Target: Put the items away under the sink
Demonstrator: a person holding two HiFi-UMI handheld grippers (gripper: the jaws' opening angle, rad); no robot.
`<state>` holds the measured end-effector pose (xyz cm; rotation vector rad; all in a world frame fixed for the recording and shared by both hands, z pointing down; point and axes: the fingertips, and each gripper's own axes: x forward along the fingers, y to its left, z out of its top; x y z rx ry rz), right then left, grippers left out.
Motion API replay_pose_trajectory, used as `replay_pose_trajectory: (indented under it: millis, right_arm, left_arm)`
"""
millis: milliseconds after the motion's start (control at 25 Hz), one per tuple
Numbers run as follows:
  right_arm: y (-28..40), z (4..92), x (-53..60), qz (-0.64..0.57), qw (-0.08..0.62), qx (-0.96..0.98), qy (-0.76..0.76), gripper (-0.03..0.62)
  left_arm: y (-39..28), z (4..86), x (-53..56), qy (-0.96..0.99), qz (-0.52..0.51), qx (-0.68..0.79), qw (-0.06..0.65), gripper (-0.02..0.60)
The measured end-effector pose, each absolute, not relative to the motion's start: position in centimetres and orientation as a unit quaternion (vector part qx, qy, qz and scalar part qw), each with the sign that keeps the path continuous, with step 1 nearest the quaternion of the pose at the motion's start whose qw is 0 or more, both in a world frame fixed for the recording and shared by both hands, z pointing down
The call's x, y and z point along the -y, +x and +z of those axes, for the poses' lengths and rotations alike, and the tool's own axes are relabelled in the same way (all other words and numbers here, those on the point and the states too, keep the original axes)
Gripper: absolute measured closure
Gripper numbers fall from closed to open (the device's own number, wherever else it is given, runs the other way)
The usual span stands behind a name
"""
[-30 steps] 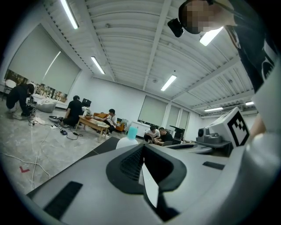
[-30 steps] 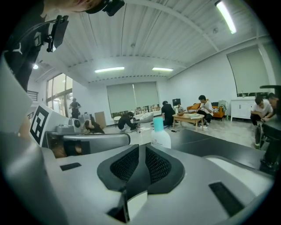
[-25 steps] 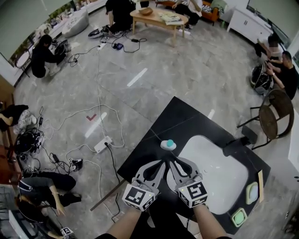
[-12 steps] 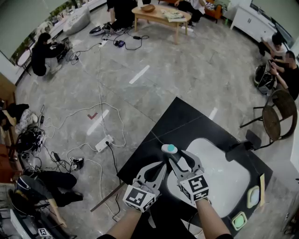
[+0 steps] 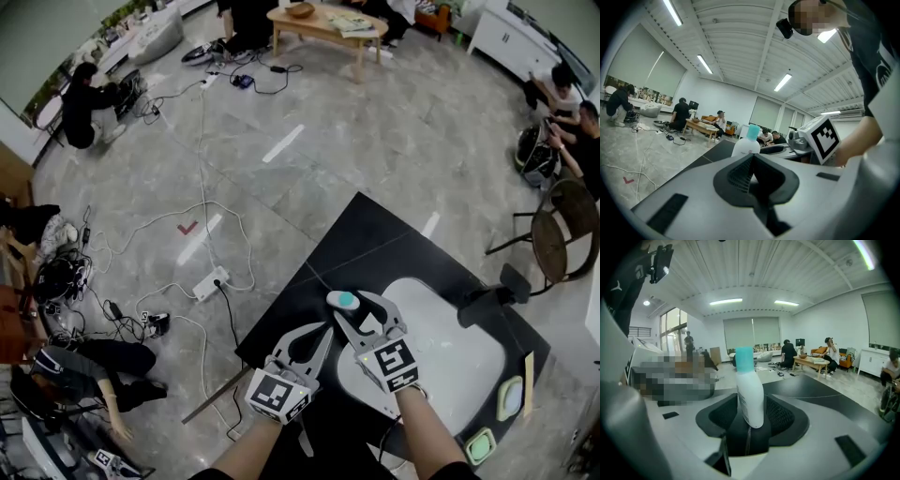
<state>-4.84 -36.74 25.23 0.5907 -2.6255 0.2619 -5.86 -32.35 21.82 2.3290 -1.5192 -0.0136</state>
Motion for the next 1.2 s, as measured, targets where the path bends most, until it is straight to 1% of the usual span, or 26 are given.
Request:
replay_pose_trajectory:
  millis: [480,520,640,1200]
  right_arm:
    - [-6.3,25.7,36.8,0.064,0.22,0.952,0.202,0.414]
    - [-6.4,25.7,36.8,0.059,0.22,0.952,0.203,0.416]
    - [-6.4,25.7,36.7,0.049,0.217,0.952,0.207,0.45]
    - [-5.6,24.0,34.1,0.062,0.203,0.946,0.246,0.457]
  left_arm:
    - [-6.8,22.3,31.5,0.816,-0.005,0.547,0.187,0.574]
    - [-6.9,22.3,31.4,0.815,-0.005,0.549,0.187,0.574]
    - [-7.0,22.4,31.0,0.813,-0.005,0.551,0.188,0.574]
    - [-8.0,22.0,27.5,0.812,-0.016,0.553,0.187,0.574]
